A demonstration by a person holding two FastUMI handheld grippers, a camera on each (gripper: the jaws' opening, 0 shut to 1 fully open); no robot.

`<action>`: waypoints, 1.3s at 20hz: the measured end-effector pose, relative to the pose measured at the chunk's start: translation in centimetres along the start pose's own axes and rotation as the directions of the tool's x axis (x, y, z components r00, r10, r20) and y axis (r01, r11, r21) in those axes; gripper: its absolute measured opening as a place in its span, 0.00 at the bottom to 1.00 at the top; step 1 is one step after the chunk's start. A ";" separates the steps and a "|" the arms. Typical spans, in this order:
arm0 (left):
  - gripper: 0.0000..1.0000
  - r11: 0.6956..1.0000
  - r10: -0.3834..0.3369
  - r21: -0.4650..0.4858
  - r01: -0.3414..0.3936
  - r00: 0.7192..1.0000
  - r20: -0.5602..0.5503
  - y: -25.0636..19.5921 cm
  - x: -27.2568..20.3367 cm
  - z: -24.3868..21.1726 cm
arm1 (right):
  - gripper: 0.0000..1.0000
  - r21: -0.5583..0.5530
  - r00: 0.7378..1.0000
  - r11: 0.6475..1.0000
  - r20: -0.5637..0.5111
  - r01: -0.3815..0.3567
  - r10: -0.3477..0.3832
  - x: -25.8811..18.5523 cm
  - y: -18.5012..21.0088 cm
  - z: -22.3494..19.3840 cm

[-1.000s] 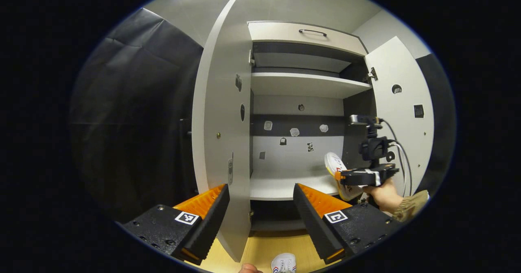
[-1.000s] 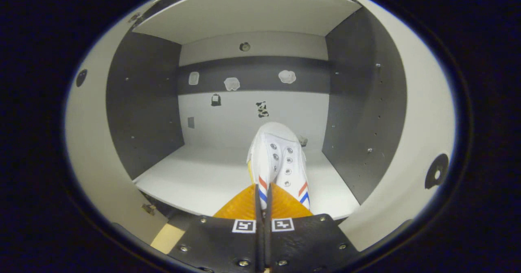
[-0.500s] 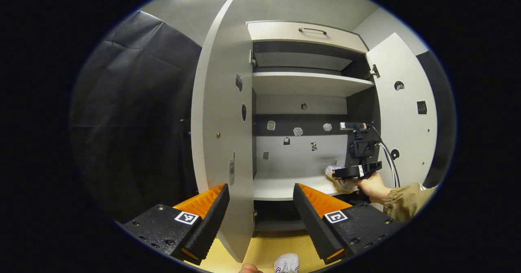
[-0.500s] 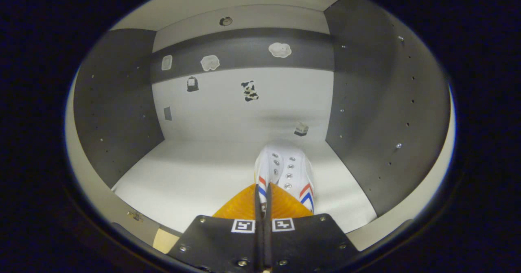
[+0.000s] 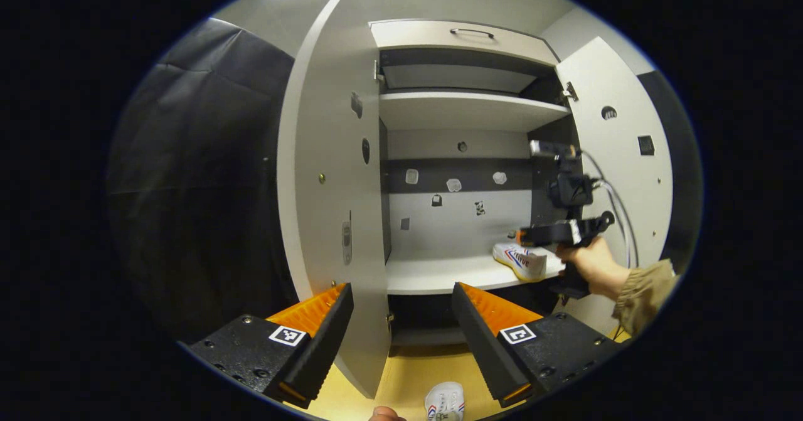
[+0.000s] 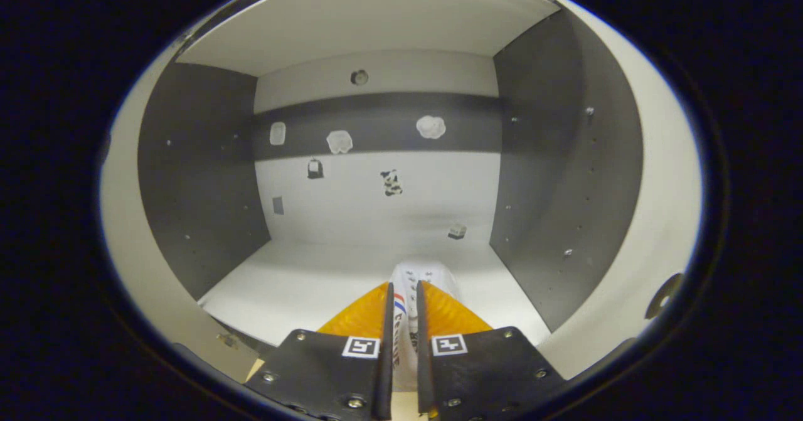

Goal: Grab one shoe with the right hand and put it into the shoe cabinet, grab the other shoe with the left hand and put it into the shoe cabinet; then close the right door with the right hand and the left door with the left hand.

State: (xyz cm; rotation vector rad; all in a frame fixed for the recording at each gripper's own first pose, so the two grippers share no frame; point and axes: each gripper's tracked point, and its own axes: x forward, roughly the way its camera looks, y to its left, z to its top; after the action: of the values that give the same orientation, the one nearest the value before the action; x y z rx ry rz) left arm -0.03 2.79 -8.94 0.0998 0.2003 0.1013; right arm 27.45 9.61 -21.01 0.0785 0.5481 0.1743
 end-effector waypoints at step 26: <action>0.92 0.968 -0.228 -0.119 0.221 0.572 -0.788 -8.1 -2.1 -39.5 | 0.24 -0.081 0.909 0.990 0.409 0.116 -0.073 -28.3 -5.2 12.7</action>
State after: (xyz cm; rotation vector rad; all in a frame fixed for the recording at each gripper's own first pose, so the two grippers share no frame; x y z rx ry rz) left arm -9.39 -1.91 -47.95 0.0115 1.1328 -0.1233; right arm 11.08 -1.09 3.62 -0.0141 0.1251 0.0873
